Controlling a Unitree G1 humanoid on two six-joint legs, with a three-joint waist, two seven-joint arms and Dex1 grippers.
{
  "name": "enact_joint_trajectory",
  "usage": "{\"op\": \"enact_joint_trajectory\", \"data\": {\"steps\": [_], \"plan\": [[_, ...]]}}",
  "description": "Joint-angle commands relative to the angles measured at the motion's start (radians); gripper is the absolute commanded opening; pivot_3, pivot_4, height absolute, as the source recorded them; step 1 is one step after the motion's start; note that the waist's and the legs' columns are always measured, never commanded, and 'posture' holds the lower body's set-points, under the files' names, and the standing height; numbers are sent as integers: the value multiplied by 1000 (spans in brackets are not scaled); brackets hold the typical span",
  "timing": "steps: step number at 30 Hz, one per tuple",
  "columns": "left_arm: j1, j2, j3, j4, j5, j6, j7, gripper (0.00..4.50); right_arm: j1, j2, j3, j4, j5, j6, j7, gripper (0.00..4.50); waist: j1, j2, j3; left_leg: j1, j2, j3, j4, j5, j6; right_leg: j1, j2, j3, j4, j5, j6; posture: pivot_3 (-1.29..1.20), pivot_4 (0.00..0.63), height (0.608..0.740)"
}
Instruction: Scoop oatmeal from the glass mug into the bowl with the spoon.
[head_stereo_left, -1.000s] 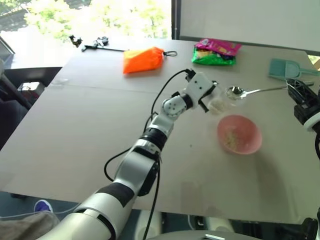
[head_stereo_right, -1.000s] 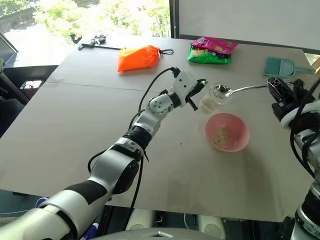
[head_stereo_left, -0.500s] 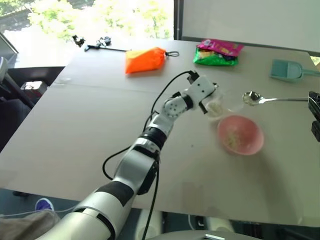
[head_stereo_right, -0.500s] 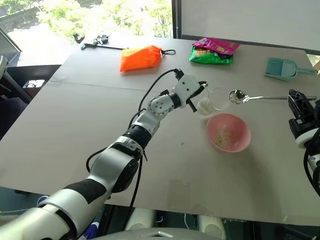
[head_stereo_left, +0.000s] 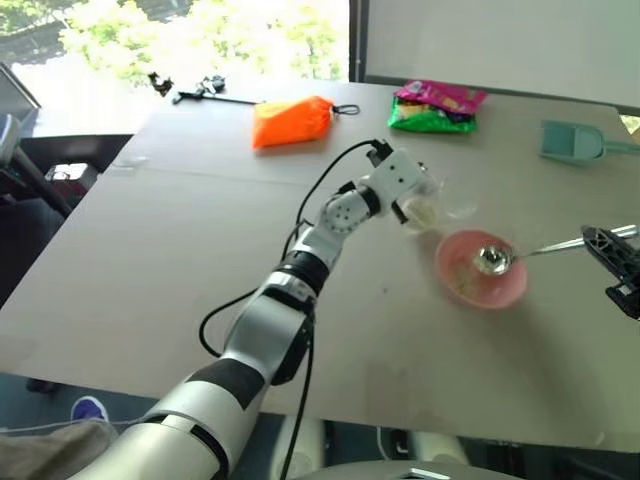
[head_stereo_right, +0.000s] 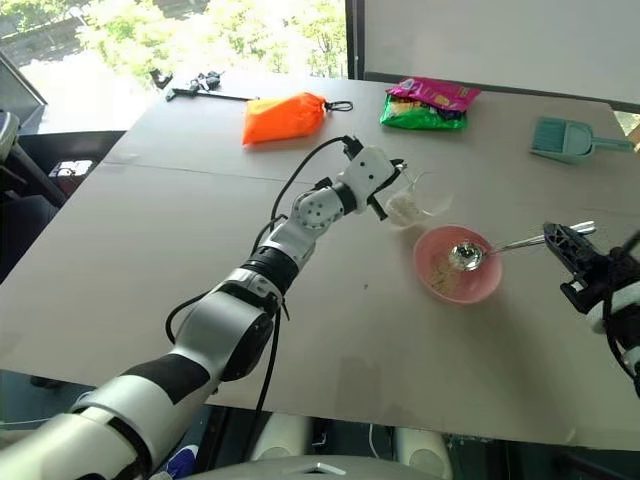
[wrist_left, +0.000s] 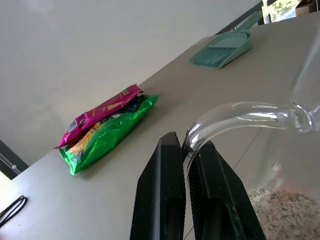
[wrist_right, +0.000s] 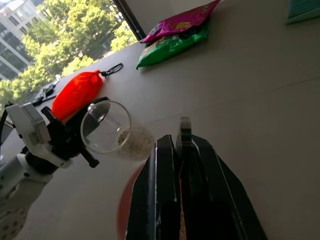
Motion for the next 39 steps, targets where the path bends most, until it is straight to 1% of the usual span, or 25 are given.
{"op": "enact_joint_trajectory", "data": {"steps": [1, 4, 6, 8, 9, 11, 14, 18, 20, 23, 25, 27, 30, 35, 38, 39], "plan": [[-24, 2, 15, -51, -12, -30, 10, 63, 2, -52, 12, -58, -254, 30, 129, 0, 1, 0, 0, 0, 0, 0, 0, 0, 0, 0, 0, 0, 0, 0, 0, 0, 150, 740], [-17, 8, 15, -63, -15, -30, 8, 63, 3, -67, 26, -93, -433, 25, 240, 0, 1, 0, 0, -1, -1, -1, 1, 1, -2, 0, 0, 0, 0, 0, 1, 0, 150, 740], [-14, 9, 15, -68, -16, -31, 8, 63, 2, -57, 32, -104, -512, 14, 299, 0, 1, 0, 0, -1, -1, -1, 1, 1, -2, 0, 0, 0, 0, 0, 1, 0, 150, 740], [-3, 14, 19, -83, -21, -31, 6, 63, 3, -37, 20, -120, -593, -20, 389, 0, 1, 0, 0, -1, -1, -1, 1, 1, -2, 0, 0, 0, 0, 0, 1, 0, 150, 740], [6, 18, 23, -94, -26, -29, 5, 63, -29, 2, 3, -110, -539, -49, 376, 0, 1, 0, 0, -1, -1, -1, 1, 1, -2, 0, 0, 0, 0, 0, 1, 0, 150, 740], [21, 25, 28, -116, -31, -18, 8, 63, -82, 46, -19, -88, -481, -80, 374, 0, 0, 0, 0, -1, -1, -2, 1, 1, -2, 0, 0, 0, 0, 0, 1, 0, 150, 740], [38, 28, 37, -144, -43, 8, 9, 63, -132, 61, -13, -77, -461, -87, 387, 0, -1, 0, 0, 0, -1, -2, 2, 1, -2, 1, 0, 1, 1, 0, 1, 0, 150, 740], [76, 37, 60, -208, -71, 67, 1, 63, -274, 70, 35, -41, -324, -114, 310, 0, -5, 0, 0, 1, -1, -2, 3, 1, -2, 2, 0, 0, 1, 0, 1, 0, 150, 740], [89, 38, 67, -236, -80, 93, 0, 63, -322, 71, 58, -23, -284, -111, 285, 0, -2, 0, 0, 2, -1, -2, 3, 1, -2, 3, 0, 1, 1, 0, 1, 0, 150, 740], [129, 44, 69, -313, -96, 138, -8, 63, -453, 93, 167, 16, -238, -114, 231, 0, -1, 0, 0, 2, -1, -4, 3, 1, -2, 5, -1, -1, 0, 0, 1, 0, 150, 740], [156, 45, 70, -367, -106, 161, -11, 63, -539, 118, 259, 48, -264, -100, 220, 0, -3, 0, 0, 3, -1, -4, 4, 1, -2, 5, -1, -1, 1, 0, 1, 0, 150, 740], [178, 40, 78, -423, -124, 186, -11, 63, -592, 139, 333, 79, -325, -82, 228, 0, -1, 0, 0, 3, -1, -5, 4, 1, -2, 5, -1, -1, 1, 0, 1, 0, 150, 740], [211, 37, 83, -511, -143, 216, -12, 63, -647, 174, 406, 131, -403, -71, 232, 0, 1, 0, 0, 1, -2, -6, 5, 2, -3, 5, -1, -2, 1, 0, 1, 0, 150, 740], [266, 36, 106, -637, -173, 295, 11, 63, -704, 215, 502, 193, -534, -46, 280, 0, 0, 1, 0, 0, -2, -9, 5, 2, -3, 5, -1, -1, 1, 0, 1, 0, 150, 740], [307, 38, 117, -699, -196, 347, 16, 63, -760, 239, 591, 234, -628, -19, 336, 0, -3, 1, 0, 2, -2, -10, 5, 2, -3, 5, 0, 0, 1, 0, 1, 0, 150, 740], [323, 39, 120, -716, -200, 363, 19, 22, -782, 244, 632, 250, -685, -16, 359, 351, -4, 1, -1, 2, -2, -10, 5, 2, -2, 5, 0, 0, 2, 0, 1, 0, 150, 740]]}}
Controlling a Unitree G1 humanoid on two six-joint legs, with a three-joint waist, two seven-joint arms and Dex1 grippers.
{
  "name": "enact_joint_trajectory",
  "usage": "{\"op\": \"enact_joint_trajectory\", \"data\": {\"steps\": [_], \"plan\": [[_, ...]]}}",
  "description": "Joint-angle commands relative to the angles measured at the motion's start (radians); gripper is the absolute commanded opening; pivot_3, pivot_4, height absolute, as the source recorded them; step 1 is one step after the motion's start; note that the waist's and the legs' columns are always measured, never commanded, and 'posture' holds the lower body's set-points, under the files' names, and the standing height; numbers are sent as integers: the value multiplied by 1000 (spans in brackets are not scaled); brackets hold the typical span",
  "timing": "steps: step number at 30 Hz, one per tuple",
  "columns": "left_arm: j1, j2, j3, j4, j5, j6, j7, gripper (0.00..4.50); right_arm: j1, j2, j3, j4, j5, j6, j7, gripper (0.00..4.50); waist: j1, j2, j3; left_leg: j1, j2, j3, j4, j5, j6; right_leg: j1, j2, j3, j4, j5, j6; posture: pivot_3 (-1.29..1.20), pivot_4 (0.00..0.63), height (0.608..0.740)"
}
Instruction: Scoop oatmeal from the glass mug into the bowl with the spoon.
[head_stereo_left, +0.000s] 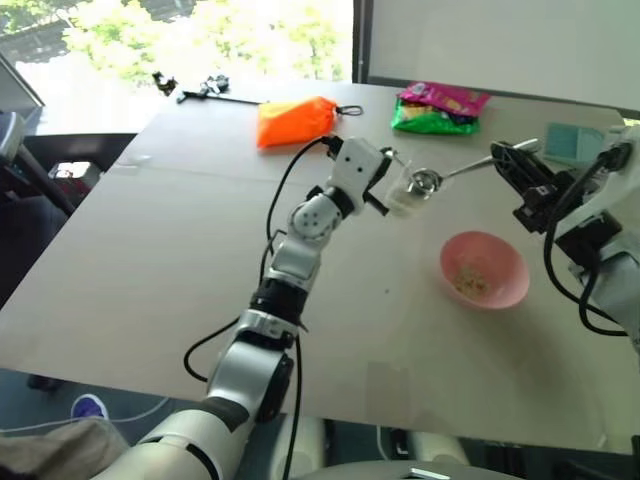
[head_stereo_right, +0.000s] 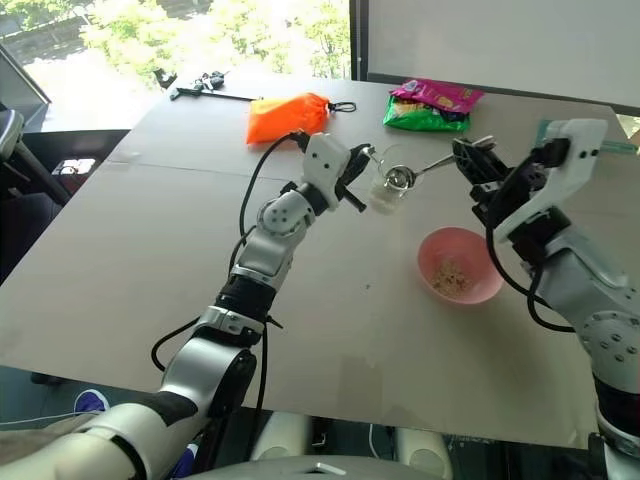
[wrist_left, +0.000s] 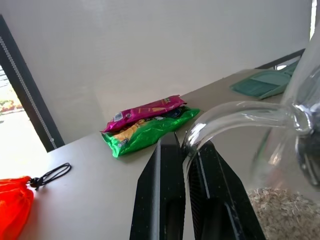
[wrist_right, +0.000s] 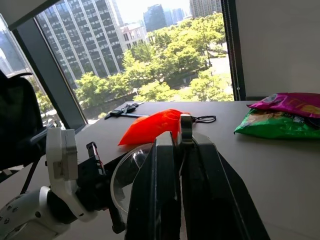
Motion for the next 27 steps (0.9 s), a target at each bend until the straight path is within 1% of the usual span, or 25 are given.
{"op": "enact_joint_trajectory", "data": {"steps": [1, 2, 3, 4, 5, 6, 8, 9, 11, 13, 16, 18, 19, 21, 23, 25, 27], "plan": [[30, 4, 36, -110, -41, 40, 20, 0, -71, 21, 98, 34, -143, 9, 88, 746, -2, 0, 0, 1, 1, 0, 0, 0, 0, 0, 1, 0, 0, 0, 0, 0, 150, 740], [43, 4, 38, -121, -48, 53, 20, 0, -92, 35, 130, 47, -174, 13, 110, 901, -4, 1, 0, 1, 1, 1, 0, 0, 0, 0, 1, 1, 0, 0, 0, 0, 150, 740], [56, 1, 44, -133, -58, 72, 22, 0, -111, 47, 155, 55, -198, 18, 133, 1334, -7, 1, 0, 1, 1, 1, 0, 0, 0, 0, 1, 1, 0, 0, 0, 0, 150, 740], [68, -3, 56, -142, -72, 96, 28, 0, -130, 63, 172, 67, -225, 21, 147, 2007, -7, 1, 0, 1, 1, 1, 0, 0, 0, 0, 1, 1, 0, 0, 0, 0, 150, 740], [75, -7, 64, -148, -81, 113, 32, 0, -142, 75, 181, 76, -248, 23, 156, 2378, -5, 1, 0, 1, 1, 0, 0, 0, 0, 0, 1, 1, 1, 0, 0, 0, 150, 740], [83, -7, 71, -156, -89, 127, 37, 0, -146, 81, 181, 77, -265, 26, 166, 2950, -1, 1, 0, 0, 1, 0, 0, 0, 0, 0, 1, 0, 0, 0, 0, 0, 150, 740], [111, -5, 121, -167, -126, 175, 66, 0, -134, 32, 176, 44, -302, 30, 251, 3798, 5, 1, 0, -1, 0, -1, 0, 0, 0, 0, 0, -1, -1, 0, 0, 0, 150, 740], [126, 1, 145, -175, -140, 192, 78, 0, -111, 8, 152, 16, -295, 32, 286, 4359, 6, 1, 0, -2, 0, -2, 0, 0, 0, 0, 0, -1, -1, 0, 0, 0, 150, 740], [157, 22, 190, -202, -164, 222, 98, 0, -21, -52, 83, -61, -300, 7, 365, 4436, 5, 1, 0, -3, -1, -3, 1, 0, 0, 0, -1, -2, -2, 0, 0, 0, 150, 740], [186, 47, 231, -234, -188, 245, 111, 0, 124, -100, -7, -151, -308, -55, 482, 4436, 6, 1, 0, -3, -1, -5, 0, -1, 1, 0, -1, -2, -2, 0, 0, 0, 150, 740], [215, 89, 279, -264, -215, 267, 116, 0, 367, -117, -175, -253, -267, -111, 623, 4436, 4, 1, -1, -4, -1, -9, -2, -1, 1, 0, -1, -5, -1, 0, 0, 0, 150, 740], [228, 111, 295, -269, -223, 270, 108, 0, 534, -124, -283, -278, -311, -145, 720, 4436, 8, 1, 0, -2, -1, -9, -1, -1, 1, 2, -1, -5, -2, 0, 0, 0, 150, 740], [232, 117, 300, -268, -226, 270, 105, 0, 599, -124, -322, -282, -335, -168, 768, 4436, 7, 0, 0, -1, -2, -11, -1, -1, 2, 6, -1, -6, -3, 0, 0, 0, 150, 740], [242, 129, 311, -268, -238, 269, 97, 0, 714, -93, -396, -281, -363, -229, 852, 4436, 6, -1, 0, 7, -2, -11, 0, -3, 5, 15, -1, -5, -4, 0, 0, 0, 150, 740], [251, 144, 331, -251, -261, 267, 81, 0, 840, -32, -467, -290, -386, -300, 921, 4436, 4, -1, 0, 17, -3, -11, -1, -3, 5, 23, 0, -5, -4, 0, 1, 0, 150, 740], [258, 161, 345, -232, -275, 268, 67, 0, 907, 7, -502, -312, -385, -336, 945, 4436, 3, -1, 0, 20, -3, -12, -1, -3, 5, 27, 0, -5, -4, -1, 0, 0, 150, 740], [266, 181, 353, -221, -284, 267, 52, 0, 933, 25, -521, -329, -381, -357, 951, 4436, -7, -2, 0, 23, -3, -10, -1, -3, 5, 28, 1, -2, -2, -1, 0, 0, 150, 740]]}}
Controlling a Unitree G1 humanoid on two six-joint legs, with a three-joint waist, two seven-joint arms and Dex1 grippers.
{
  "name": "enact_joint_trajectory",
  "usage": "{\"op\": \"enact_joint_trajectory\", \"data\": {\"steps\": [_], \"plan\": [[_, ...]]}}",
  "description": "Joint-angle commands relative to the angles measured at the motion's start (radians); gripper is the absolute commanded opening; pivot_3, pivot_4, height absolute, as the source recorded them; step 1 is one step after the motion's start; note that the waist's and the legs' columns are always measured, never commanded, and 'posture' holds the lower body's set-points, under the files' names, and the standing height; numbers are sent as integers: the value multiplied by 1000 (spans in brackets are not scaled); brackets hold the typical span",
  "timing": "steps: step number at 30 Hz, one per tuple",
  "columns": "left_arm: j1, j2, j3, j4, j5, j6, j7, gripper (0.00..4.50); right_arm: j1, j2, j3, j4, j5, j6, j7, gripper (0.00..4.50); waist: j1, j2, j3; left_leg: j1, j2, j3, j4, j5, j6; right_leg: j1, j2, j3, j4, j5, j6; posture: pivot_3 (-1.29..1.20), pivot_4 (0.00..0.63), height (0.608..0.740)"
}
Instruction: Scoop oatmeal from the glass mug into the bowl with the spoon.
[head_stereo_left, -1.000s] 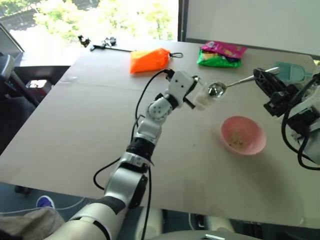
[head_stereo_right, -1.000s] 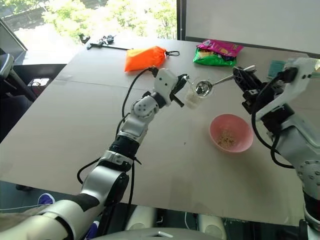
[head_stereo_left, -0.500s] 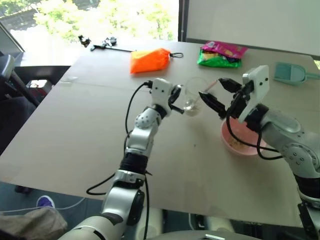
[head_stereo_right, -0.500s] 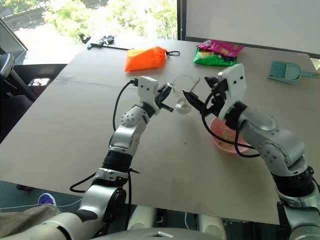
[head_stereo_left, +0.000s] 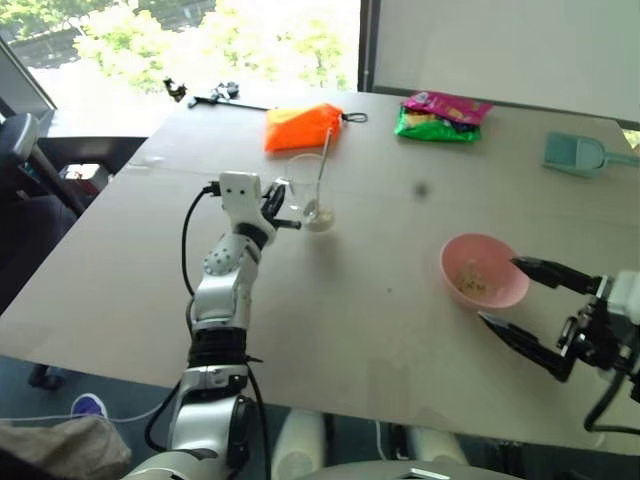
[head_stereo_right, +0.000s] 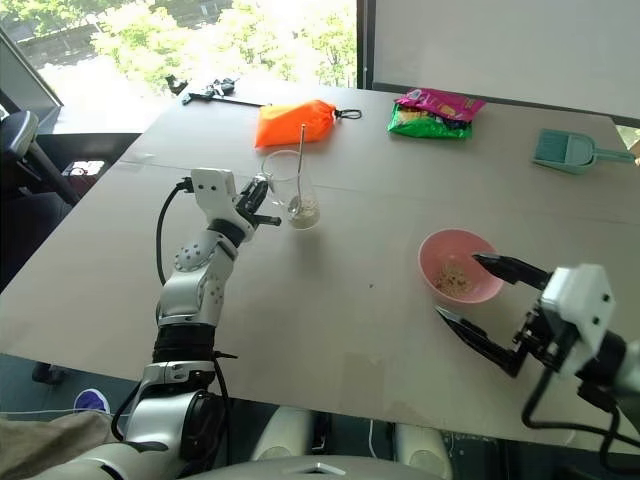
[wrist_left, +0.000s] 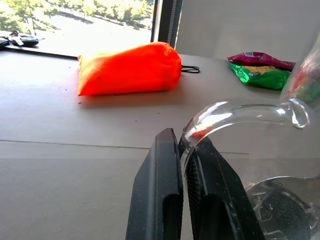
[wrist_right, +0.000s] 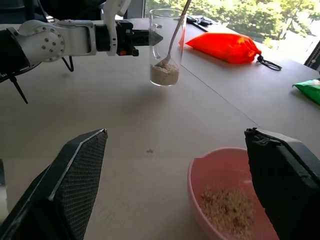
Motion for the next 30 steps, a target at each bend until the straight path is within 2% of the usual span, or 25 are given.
{"op": "enact_joint_trajectory", "data": {"steps": [1, 5, 13, 15, 16, 23, 28, 30], "plan": [[-4, 34, 24, -14, -34, -17, -31, 0, 20, 19, -64, -66, 15, -62, 21, 4436, -7, 0, 0, 3, 1, 1, 0, 0, 0, 2, 1, 1, 0, 0, 0, 0, 150, 740], [4, 68, 23, 23, -29, -16, -49, 0, 37, 27, -76, -70, 24, -76, 27, 4436, -10, 0, 0, 8, 1, 2, 0, 0, 0, 6, 1, 2, 0, 0, 0, 0, 150, 740], [10, 71, 40, 77, -68, -30, -63, 0, -10, 30, -20, -56, 1, -79, -5, 4436, -1, 0, 0, 7, 1, 1, -1, 0, 0, 6, 0, 2, -1, 0, 0, 0, 150, 740], [31, 77, 34, 65, -75, -37, -83, 732, -22, 31, -5, -53, -1, -78, -15, 4500, 0, 0, 0, 8, 1, 1, -1, 0, 0, 6, 0, 2, -1, 0, 0, 0, 150, 740], [42, 78, 38, 52, -81, -31, -84, 953, -27, 32, 1, -53, -2, -76, -20, 4500, -1, 0, 0, 8, 1, 1, -1, 0, 0, 6, 0, 2, -1, 0, 0, 0, 150, 740], [162, 115, 46, -110, -119, 50, -88, 4000, -51, 38, 14, -25, -8, -69, -51, 4500, -1, 0, 0, 8, 3, 2, -2, 0, 0, 6, -1, 2, -1, 0, 0, 0, 150, 740], [349, 188, 45, -365, -217, 148, -205, 4000, -24, 35, -50, 89, -49, 4, -131, 4500, 0, 0, 0, 8, 5, 2, -3, 0, 0, 6, -2, 2, -2, 0, -1, 0, 150, 740], [432, 240, 41, -474, -267, 191, -278, 4000, 22, 34, -87, 170, -79, 6, -104, 4500, 4, 0, 0, 8, 6, 3, -4, 0, 0, 6, -4, 2, -3, -1, -2, 0, 150, 740]]}}
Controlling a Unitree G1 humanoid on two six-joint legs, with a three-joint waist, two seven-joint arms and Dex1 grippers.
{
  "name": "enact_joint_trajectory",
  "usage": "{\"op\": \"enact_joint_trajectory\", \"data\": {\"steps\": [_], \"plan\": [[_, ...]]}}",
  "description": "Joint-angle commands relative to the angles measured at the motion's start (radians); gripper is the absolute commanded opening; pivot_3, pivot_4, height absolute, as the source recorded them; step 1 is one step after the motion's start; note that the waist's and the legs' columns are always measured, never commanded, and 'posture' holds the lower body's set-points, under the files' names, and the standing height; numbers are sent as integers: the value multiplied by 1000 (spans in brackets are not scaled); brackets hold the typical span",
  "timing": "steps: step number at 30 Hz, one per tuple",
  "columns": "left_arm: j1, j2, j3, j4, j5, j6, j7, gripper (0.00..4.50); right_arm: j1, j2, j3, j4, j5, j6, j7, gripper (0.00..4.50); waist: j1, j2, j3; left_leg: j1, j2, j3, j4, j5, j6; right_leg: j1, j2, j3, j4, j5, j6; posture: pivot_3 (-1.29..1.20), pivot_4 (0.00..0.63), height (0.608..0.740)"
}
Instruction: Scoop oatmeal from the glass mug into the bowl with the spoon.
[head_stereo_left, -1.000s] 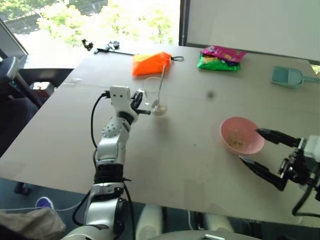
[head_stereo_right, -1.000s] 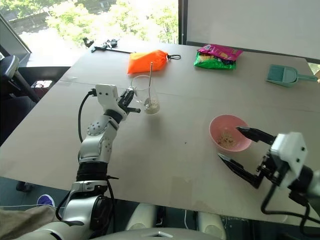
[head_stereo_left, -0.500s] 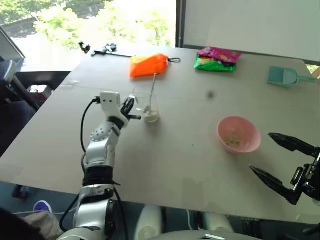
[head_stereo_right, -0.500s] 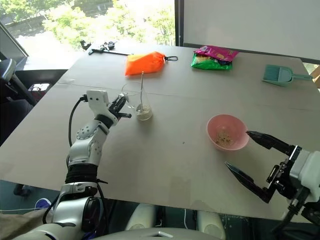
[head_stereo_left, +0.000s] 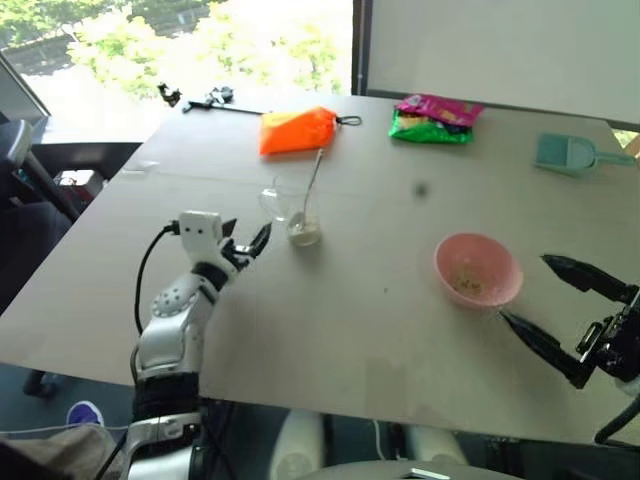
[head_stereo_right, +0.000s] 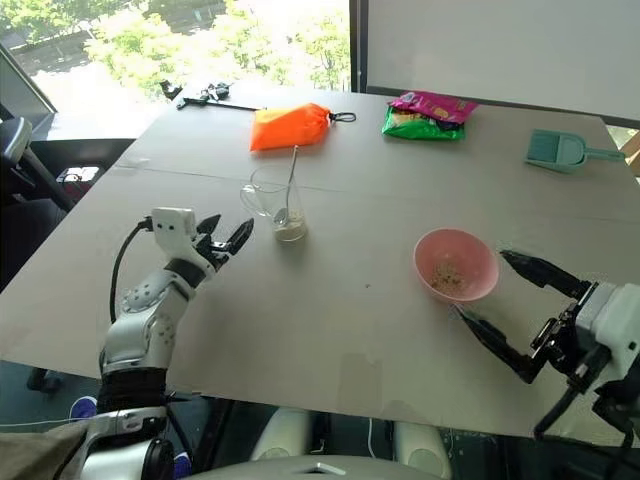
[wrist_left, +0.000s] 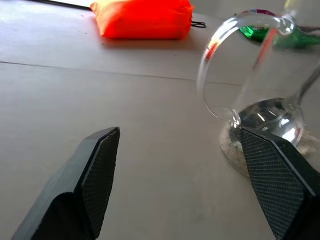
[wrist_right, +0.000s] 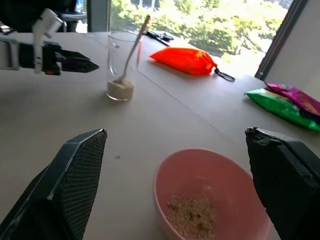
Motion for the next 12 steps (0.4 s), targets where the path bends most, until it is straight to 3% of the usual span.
{"op": "enact_joint_trajectory", "data": {"steps": [1, 6, 12], "plan": [[116, 92, 13, -225, -117, 84, -132, 4000, 66, -9, -88, 146, -80, 25, -6, 4500, 4, 0, 0, -1, 1, 0, 0, 0, 0, 0, -3, 1, -1, -1, -2, 0, 150, 740], [186, 200, 5, -306, -192, 144, -256, 4000, 56, -51, -91, 309, -209, 58, -58, 4500, 4, 4, -1, 0, 1, 0, -4, 0, 0, 0, -6, 2, -6, -3, -6, 0, 150, 740], [194, 225, -15, -330, -214, 151, -314, 4000, -17, -71, -49, 349, -260, 122, -98, 4500, 0, 7, -2, 4, 2, 8, -11, 0, 0, -1, -2, 7, -8, -4, -6, 0, 150, 740]]}}
